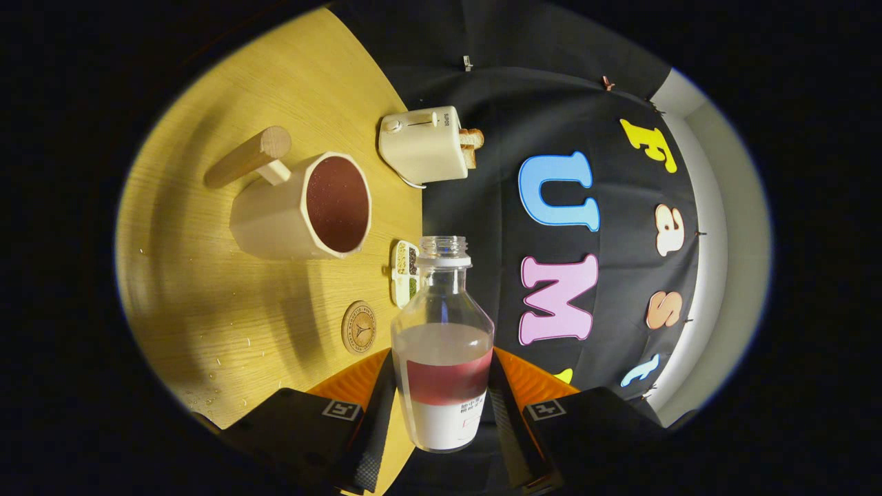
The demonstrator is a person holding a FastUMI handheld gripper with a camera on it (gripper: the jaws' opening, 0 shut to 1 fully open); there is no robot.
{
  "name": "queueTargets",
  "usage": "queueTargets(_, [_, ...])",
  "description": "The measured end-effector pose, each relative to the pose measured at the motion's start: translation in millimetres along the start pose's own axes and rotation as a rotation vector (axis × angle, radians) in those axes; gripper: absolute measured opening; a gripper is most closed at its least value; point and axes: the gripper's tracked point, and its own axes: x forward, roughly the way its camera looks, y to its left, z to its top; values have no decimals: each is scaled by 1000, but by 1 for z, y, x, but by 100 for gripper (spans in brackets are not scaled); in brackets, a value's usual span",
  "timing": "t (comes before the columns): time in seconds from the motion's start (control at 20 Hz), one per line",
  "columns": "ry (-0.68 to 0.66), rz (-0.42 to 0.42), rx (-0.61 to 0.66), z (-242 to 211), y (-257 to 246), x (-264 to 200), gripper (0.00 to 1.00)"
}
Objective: Take the bottle from table, then pour the juice into the cup, finally place the bottle on the coaster
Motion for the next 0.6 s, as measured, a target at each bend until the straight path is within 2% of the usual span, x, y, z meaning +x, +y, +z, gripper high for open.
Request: queueTargets(0.6, [-4, 22, -135, 3, 11, 13, 71])
